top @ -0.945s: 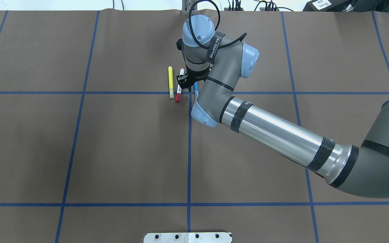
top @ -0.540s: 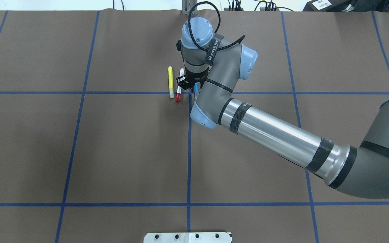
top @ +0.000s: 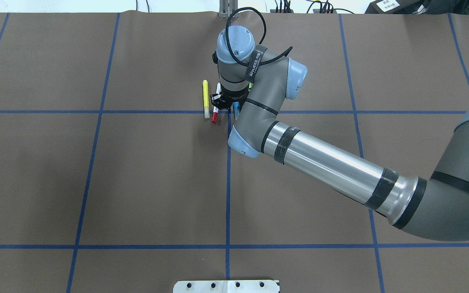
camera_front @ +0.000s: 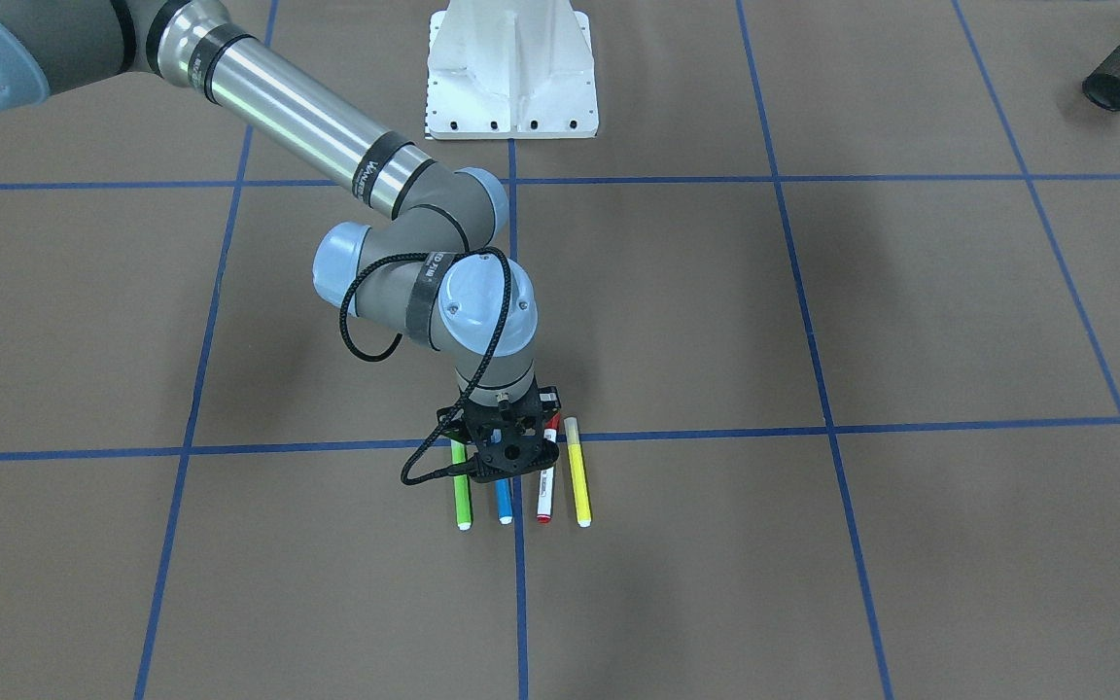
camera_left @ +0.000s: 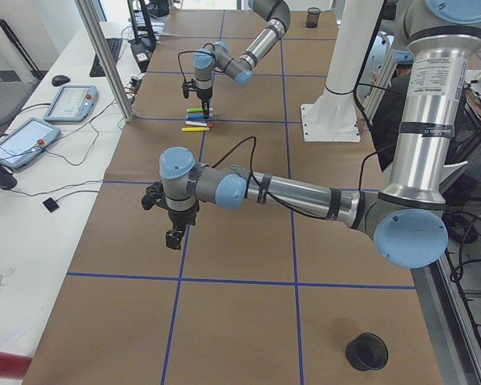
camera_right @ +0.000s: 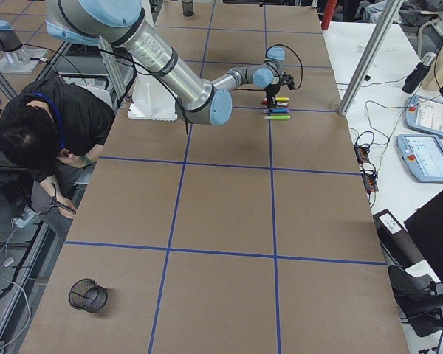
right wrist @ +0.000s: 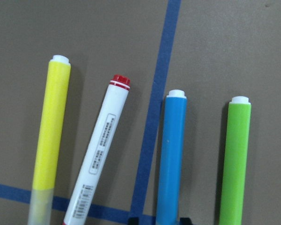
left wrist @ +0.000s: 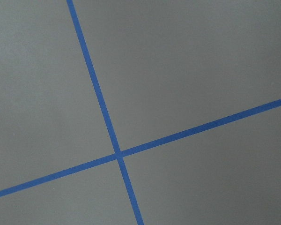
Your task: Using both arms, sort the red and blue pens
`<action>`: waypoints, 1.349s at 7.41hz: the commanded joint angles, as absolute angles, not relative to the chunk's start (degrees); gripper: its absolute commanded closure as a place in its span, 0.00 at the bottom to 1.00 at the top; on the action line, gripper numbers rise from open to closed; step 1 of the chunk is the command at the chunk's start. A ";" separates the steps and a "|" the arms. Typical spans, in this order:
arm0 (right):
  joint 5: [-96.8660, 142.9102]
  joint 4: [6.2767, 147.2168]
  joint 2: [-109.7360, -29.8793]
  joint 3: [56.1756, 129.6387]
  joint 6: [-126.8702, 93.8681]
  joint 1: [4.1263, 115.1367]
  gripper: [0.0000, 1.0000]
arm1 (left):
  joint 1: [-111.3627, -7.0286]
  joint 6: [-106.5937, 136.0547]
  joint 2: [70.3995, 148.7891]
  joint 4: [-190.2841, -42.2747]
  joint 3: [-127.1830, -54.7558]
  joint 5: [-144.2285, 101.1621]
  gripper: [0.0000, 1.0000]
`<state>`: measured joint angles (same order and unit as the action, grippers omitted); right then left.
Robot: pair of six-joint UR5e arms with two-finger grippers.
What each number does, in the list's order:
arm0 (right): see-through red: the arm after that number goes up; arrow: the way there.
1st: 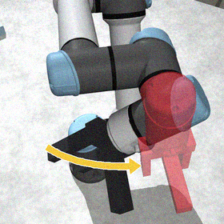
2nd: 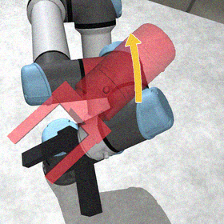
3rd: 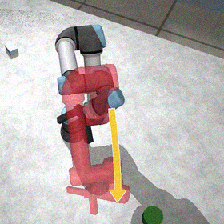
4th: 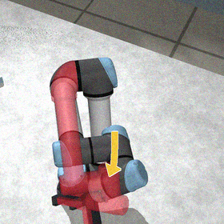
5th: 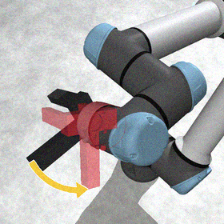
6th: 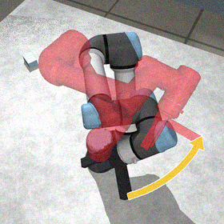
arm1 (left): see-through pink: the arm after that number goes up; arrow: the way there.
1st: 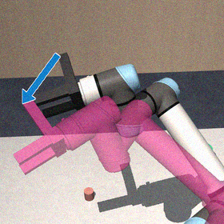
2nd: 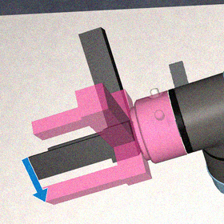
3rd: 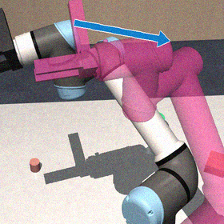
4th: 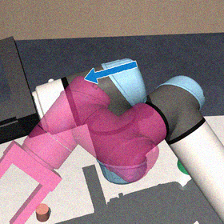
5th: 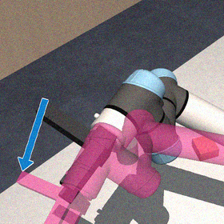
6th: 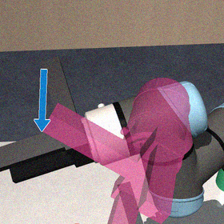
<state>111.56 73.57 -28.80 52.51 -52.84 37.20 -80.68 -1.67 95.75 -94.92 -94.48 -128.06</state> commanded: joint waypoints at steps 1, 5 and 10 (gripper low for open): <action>111.27 73.12 -28.04 51.86 -54.40 37.09 0.61 | -80.68 -1.67 95.71 -94.92 -94.48 -128.06 0.00; 111.18 73.30 -28.30 51.86 -54.32 37.09 0.60 | -80.77 -1.58 95.71 -94.92 -94.48 -128.06 0.00; 111.18 73.74 -28.39 51.77 -54.32 37.09 0.66 | -80.77 -1.58 95.71 -94.92 -94.57 -128.14 0.00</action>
